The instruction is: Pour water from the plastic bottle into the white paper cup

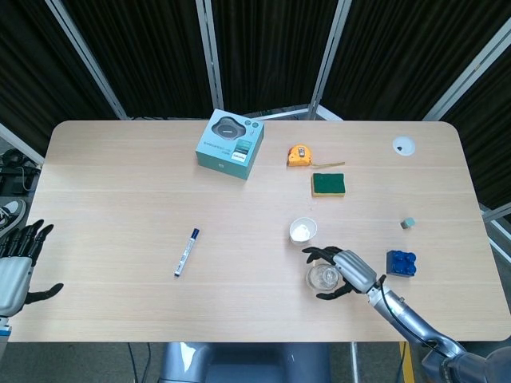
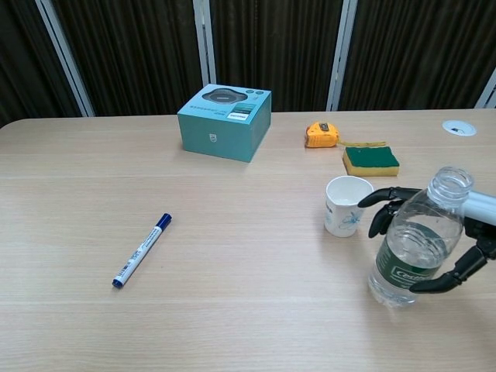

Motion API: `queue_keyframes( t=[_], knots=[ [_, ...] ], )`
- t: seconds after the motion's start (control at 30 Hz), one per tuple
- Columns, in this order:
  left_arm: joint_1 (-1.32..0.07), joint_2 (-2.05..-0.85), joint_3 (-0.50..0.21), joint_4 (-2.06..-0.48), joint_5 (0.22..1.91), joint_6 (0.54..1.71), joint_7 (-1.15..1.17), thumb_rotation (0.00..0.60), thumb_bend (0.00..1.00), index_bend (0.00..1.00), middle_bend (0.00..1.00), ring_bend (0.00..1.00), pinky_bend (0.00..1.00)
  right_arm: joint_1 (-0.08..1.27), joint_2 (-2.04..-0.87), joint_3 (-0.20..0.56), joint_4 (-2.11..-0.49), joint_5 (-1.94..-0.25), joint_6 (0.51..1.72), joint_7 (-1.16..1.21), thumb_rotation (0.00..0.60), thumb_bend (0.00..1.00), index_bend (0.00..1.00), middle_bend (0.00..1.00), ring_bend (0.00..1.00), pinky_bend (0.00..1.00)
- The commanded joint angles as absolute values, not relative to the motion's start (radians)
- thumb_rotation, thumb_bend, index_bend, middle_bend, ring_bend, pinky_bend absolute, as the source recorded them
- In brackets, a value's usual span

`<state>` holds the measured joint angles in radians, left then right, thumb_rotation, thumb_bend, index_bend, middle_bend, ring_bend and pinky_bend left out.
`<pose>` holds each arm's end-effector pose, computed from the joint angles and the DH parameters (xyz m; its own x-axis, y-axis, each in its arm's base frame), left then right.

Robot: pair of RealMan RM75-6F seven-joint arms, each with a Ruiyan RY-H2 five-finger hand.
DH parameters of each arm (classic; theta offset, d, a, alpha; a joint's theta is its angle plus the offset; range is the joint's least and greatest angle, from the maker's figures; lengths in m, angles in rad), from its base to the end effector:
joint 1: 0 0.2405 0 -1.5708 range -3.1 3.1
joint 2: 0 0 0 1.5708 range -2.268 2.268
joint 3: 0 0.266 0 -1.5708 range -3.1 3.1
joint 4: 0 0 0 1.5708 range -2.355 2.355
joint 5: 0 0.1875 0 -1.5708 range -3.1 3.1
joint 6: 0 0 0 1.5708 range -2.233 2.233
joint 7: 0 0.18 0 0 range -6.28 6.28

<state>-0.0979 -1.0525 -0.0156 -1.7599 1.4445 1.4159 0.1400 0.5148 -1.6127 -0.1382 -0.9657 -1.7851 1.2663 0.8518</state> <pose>-0.3014 0.2102 0.1782 0.4433 0.1110 0.8895 0.8941 0.0153 -0.4475 -0.2489 -0.2970 -0.0153 0.0178 -0.5358 0.8442 -0.8956 -0.3840 -0.2248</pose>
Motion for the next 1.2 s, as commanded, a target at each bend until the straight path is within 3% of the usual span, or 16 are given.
queue_keyframes(
  t=[0.03,0.17,0.33,0.67,0.97,1.2],
  knots=[
    [-0.098,-1.053,-0.015,-1.76,1.445,1.416,0.14,0.6,0.01,0.0,0.0,0.0,0.0,0.515,-1.613,-0.141,-0.963,-1.783,1.268,0.853,0.6,0.0,0.14,0.28,0.26,0.22],
    [-0.098,-1.053,-0.015,-1.76,1.445,1.416,0.141,0.6,0.01,0.0,0.0,0.0,0.0,0.513,-1.611,-0.142,-0.961,-1.778,1.269,0.855,0.6,0.0,0.12,0.25,0.24,0.2],
    [-0.098,-1.053,-0.014,-1.759,1.444,1.414,0.142,0.6,0.02,0.0,0.0,0.0,0.0,0.503,-1.599,-0.147,-0.957,-1.771,1.287,0.871,0.6,0.0,0.0,0.14,0.16,0.11],
    [-0.099,-1.055,-0.009,-1.765,1.447,1.41,0.153,0.6,0.01,0.0,0.0,0.0,0.0,0.494,-1.549,-0.181,-0.928,-1.776,1.293,0.906,0.6,0.0,0.0,0.02,0.02,0.0],
    [-0.094,-1.059,-0.01,-1.765,1.46,1.429,0.156,0.6,0.02,0.0,0.0,0.0,0.0,0.482,-1.486,-0.209,-0.901,-1.785,1.296,0.873,0.6,0.0,0.0,0.0,0.0,0.0],
    [-0.088,-1.048,-0.005,-1.769,1.479,1.442,0.131,0.6,0.01,0.0,0.0,0.0,0.0,0.396,-1.421,-0.146,-0.91,-1.706,1.388,0.569,0.6,0.0,0.0,0.0,0.0,0.0]
  ],
)
